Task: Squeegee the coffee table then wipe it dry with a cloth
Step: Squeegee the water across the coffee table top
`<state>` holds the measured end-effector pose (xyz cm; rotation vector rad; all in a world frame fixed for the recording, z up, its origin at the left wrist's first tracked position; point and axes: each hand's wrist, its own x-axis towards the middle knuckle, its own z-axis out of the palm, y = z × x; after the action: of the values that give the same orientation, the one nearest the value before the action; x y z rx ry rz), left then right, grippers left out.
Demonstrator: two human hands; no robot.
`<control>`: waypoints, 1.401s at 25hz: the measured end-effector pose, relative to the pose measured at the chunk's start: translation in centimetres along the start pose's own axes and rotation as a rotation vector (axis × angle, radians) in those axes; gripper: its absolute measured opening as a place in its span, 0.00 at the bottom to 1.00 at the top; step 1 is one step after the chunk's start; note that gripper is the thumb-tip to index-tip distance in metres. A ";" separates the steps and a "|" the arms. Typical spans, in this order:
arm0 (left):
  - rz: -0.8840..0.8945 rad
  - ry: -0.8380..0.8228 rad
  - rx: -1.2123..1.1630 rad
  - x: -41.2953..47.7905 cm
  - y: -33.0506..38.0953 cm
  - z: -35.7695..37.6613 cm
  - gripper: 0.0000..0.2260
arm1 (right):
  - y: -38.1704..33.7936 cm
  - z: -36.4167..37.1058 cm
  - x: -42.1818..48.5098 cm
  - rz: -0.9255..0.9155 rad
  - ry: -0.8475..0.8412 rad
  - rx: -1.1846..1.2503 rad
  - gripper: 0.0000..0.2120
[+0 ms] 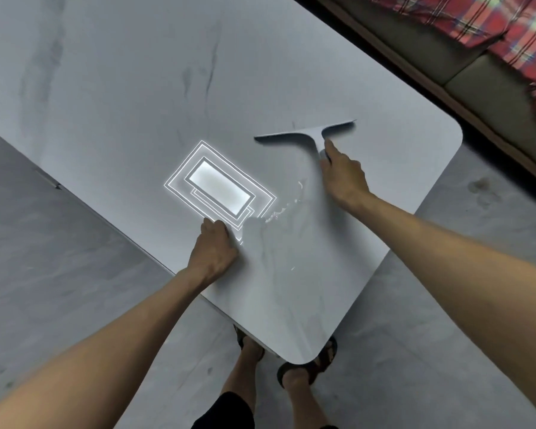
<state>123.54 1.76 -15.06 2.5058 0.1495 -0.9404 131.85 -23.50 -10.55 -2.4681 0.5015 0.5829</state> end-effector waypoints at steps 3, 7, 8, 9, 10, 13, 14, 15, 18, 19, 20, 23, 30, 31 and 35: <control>-0.011 -0.079 0.078 0.5 -0.1 0.4 0.08 | 1.8 1.4 -3.7 -0.050 -0.050 -0.053 0.23; -0.039 -0.162 0.105 1.2 0.2 0.0 0.13 | 5.2 0.7 -8.5 -0.111 -0.116 -0.146 0.24; -0.047 -0.190 0.106 1.3 0.2 -0.1 0.14 | 6.0 0.4 -9.3 -0.128 -0.142 -0.186 0.24; -0.056 -0.217 0.108 1.3 0.3 -0.1 0.16 | 6.8 0.1 -9.9 -0.145 -0.172 -0.231 0.25; -0.064 -0.238 0.112 1.4 0.3 -0.1 0.18 | 7.6 -0.3 -10.5 -0.162 -0.201 -0.276 0.25; -0.078 -0.270 0.121 1.6 0.5 -0.2 0.22 | 9.6 -1.6 -12.5 -0.206 -0.279 -0.415 0.25; -0.088 -0.274 0.116 1.6 0.6 -0.2 0.23 | 10.1 -2.1 -13.1 -0.219 -0.296 -0.455 0.25; -0.101 -0.268 0.112 1.6 0.7 -0.1 0.23 | 10.4 -2.7 -13.7 -0.232 -0.300 -0.469 0.25; -0.082 -0.155 0.117 1.4 1.1 0.1 0.17 | 10.1 -4.4 -13.1 -0.159 -0.226 -0.284 0.22; -0.023 -0.091 0.118 1.4 1.5 0.1 0.14 | 9.7 -5.2 -11.7 -0.111 -0.158 -0.183 0.22; 0.046 -0.047 0.119 1.5 2.1 0.1 0.10 | 9.3 -6.0 -9.7 -0.075 -0.078 -0.106 0.21; 0.205 -0.053 0.117 2.6 5.0 0.2 0.08 | 8.4 -8.6 -1.6 0.008 0.087 -0.029 0.19; 0.312 -0.085 0.172 6.0 9.6 1.5 0.11 | 8.1 -8.5 3.8 0.163 0.119 -0.035 0.21; 0.313 -0.088 0.180 6.3 10.0 1.5 0.11 | 8.3 -7.7 1.8 0.122 0.098 -0.076 0.21; 0.264 -0.131 0.191 7.1 11.5 1.3 0.13 | 10.6 -5.2 -8.0 0.032 -0.040 -0.150 0.24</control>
<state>131.07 -9.47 -16.15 2.5412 -0.3186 -1.0439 121.80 -33.04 -7.11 -2.5885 0.4984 0.7044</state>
